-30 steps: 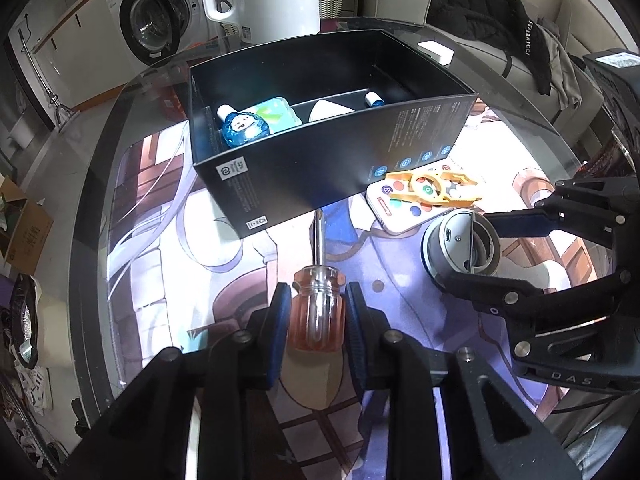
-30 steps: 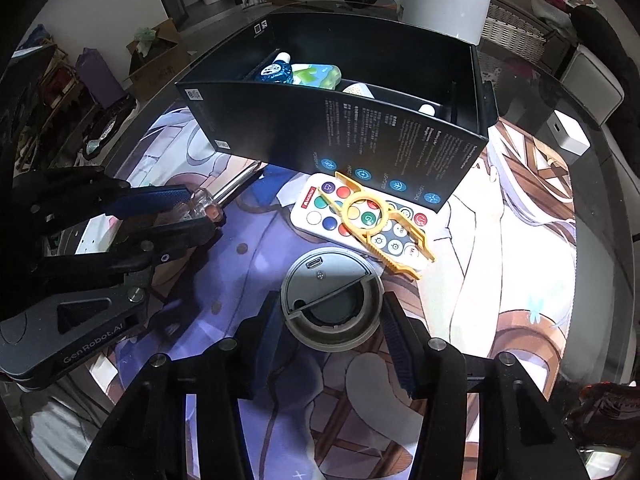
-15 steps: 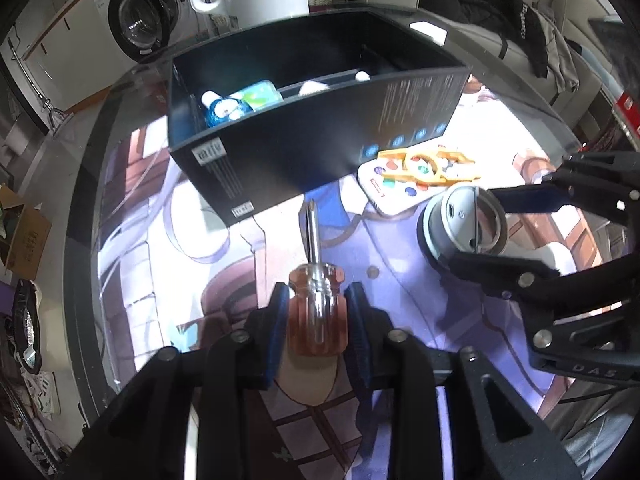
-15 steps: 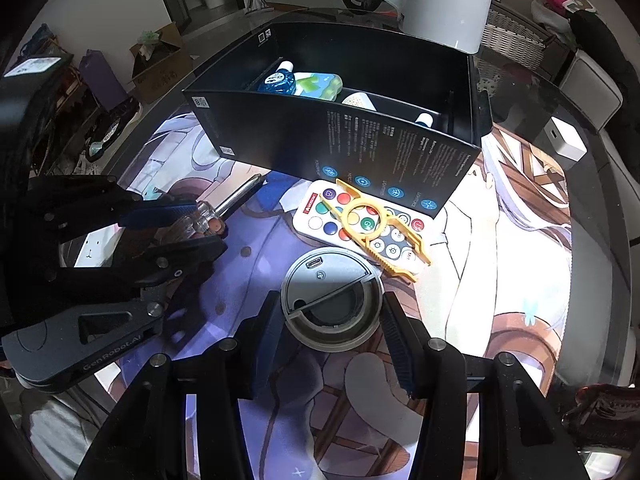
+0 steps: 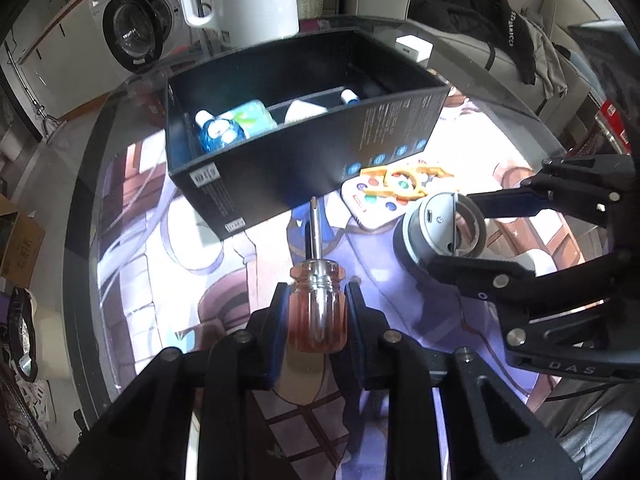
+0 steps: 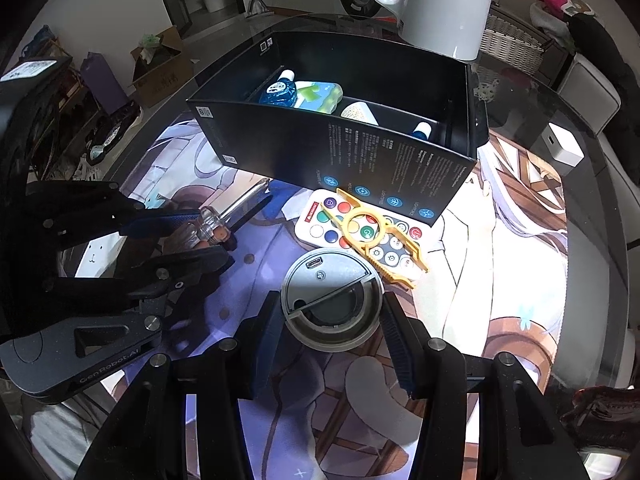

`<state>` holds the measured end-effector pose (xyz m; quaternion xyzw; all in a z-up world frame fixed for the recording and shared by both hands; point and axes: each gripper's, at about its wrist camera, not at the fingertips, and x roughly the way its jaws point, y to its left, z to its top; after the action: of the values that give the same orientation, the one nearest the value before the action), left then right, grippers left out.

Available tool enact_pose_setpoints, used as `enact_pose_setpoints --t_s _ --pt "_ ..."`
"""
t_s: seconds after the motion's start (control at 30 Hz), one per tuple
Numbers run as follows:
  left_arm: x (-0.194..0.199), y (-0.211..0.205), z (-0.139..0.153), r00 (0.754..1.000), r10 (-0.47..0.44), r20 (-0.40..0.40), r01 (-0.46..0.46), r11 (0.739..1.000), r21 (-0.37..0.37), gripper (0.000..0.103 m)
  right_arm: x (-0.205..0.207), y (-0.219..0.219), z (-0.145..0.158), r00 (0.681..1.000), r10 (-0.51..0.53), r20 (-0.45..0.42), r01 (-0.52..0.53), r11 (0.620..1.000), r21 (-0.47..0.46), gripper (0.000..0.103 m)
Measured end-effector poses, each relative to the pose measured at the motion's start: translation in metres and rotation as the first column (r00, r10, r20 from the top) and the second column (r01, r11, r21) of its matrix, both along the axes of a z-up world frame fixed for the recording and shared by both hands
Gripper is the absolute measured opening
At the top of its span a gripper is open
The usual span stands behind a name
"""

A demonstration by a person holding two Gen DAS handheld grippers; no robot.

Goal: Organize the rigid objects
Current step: 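Lift the screwdriver with the left tool while the right tool lifts the white lid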

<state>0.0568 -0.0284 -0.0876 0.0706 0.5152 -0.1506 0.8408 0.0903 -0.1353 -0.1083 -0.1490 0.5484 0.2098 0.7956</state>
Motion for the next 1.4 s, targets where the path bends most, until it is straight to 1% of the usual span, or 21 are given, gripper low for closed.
enact_pose_setpoints --t_s 0.13,0.2,0.27,0.33,0.43,0.47,0.53,0.6,0.63,0.67,0.77,0.8,0.87,0.9,0.93,1.03,1.07,1.13,1.2,1.3,1.4 --pt "-0.005 0.0 0.018 0.997 -0.016 0.076 0.018 1.0 -0.015 0.025 -0.001 -0.005 0.008 1.0 -0.011 0.028 0.011 1.0 0.015 0.049" --pt "-0.01 -0.001 0.028 0.991 -0.039 0.124 0.042 0.999 -0.021 0.025 -0.002 -0.008 0.019 0.998 -0.019 0.068 0.017 0.999 0.033 0.049" --pt "-0.012 0.0 0.038 0.984 -0.041 0.174 0.047 0.998 -0.032 0.025 -0.006 -0.01 0.033 0.992 -0.031 0.121 0.024 0.998 0.057 0.049" --pt "-0.015 0.003 0.05 0.972 -0.028 0.235 0.04 0.998 -0.045 0.025 -0.01 -0.012 0.05 0.982 -0.044 0.183 0.027 0.995 0.093 0.049" --pt "-0.022 0.008 0.07 0.932 0.004 0.361 0.016 0.998 -0.053 0.025 -0.018 -0.016 0.076 0.956 -0.058 0.287 0.013 0.987 0.159 0.049" --pt "-0.026 0.01 0.078 0.912 0.016 0.41 0.009 0.998 -0.058 0.025 -0.023 -0.018 0.085 0.942 -0.064 0.331 0.003 0.984 0.181 0.049" --pt "-0.03 0.01 0.089 0.878 0.038 0.477 -0.008 0.998 -0.064 0.025 -0.031 -0.018 0.101 0.914 -0.074 0.4 -0.014 0.977 0.212 0.049" --pt "-0.037 0.012 0.101 0.838 0.058 0.542 -0.021 0.997 -0.074 0.025 -0.041 -0.018 0.115 0.875 -0.086 0.477 -0.039 0.968 0.246 0.049" --pt "-0.039 0.014 0.106 0.82 0.07 0.569 -0.027 0.996 -0.083 0.025 -0.046 -0.018 0.121 0.85 -0.097 0.518 -0.046 0.966 0.256 0.049" --pt "-0.043 0.017 0.112 0.794 0.085 0.602 -0.037 0.995 -0.091 0.025 -0.053 -0.019 0.127 0.817 -0.109 0.566 -0.053 0.963 0.263 0.049" --pt "-0.051 0.023 0.122 0.734 0.113 0.67 -0.05 0.992 -0.112 0.025 -0.07 -0.021 0.14 0.738 -0.148 0.658 -0.063 0.956 0.286 0.049" --pt "-0.053 0.024 0.124 0.723 0.114 0.682 -0.045 0.992 -0.118 0.025 -0.076 -0.023 0.144 0.707 -0.171 0.686 -0.06 0.952 0.299 0.049" --pt "-0.056 0.026 0.127 0.702 0.119 0.702 -0.039 0.991 -0.129 0.025 -0.083 -0.028 0.149 0.676 -0.192 0.711 -0.071 0.944 0.323 0.049" --pt "-0.056 0.028 0.128 0.695 0.122 0.709 -0.039 0.99 -0.133 0.025 -0.086 -0.029 0.151 0.664 -0.195 0.722 -0.082 0.94 0.33 0.049" --pt "-0.056 0.028 0.127 0.693 0.121 0.711 -0.038 0.991 -0.132 0.025 -0.089 -0.029 0.153 0.651 -0.2 0.733 -0.084 0.94 0.331 0.049" --pt "-0.055 0.031 0.126 0.692 0.126 0.711 -0.04 0.99 -0.137 0.025 -0.094 -0.028 0.157 0.625 -0.204 0.754 -0.09 0.94 0.329 0.049" --pt "-0.054 0.031 0.125 0.692 0.131 0.71 -0.043 0.989 -0.14 0.025 -0.094 -0.027 0.158 0.63 -0.196 0.752 -0.1 0.939 0.328 0.049" --pt "-0.053 0.032 0.125 0.695 0.135 0.707 -0.045 0.989 -0.144 0.025 -0.094 -0.025 0.158 0.626 -0.197 0.754 -0.098 0.94 0.326 0.049" --pt "-0.051 0.032 0.125 0.694 0.141 0.706 -0.048 0.988 -0.15 0.025 -0.093 -0.024 0.158 0.636 -0.192 0.748 -0.104 0.938 0.33 0.049" --pt "-0.048 0.031 0.127 0.691 0.15 0.707 -0.05 0.986 -0.159 0.025 -0.092 -0.025 0.158 0.64 -0.195 0.743 -0.107 0.935 0.338 0.049" --pt "-0.044 0.03 0.128 0.689 0.163 0.706 -0.057 0.983 -0.172 0.025 -0.085 -0.025 0.158 0.639 -0.203 0.742 -0.108 0.931 0.348 0.049"
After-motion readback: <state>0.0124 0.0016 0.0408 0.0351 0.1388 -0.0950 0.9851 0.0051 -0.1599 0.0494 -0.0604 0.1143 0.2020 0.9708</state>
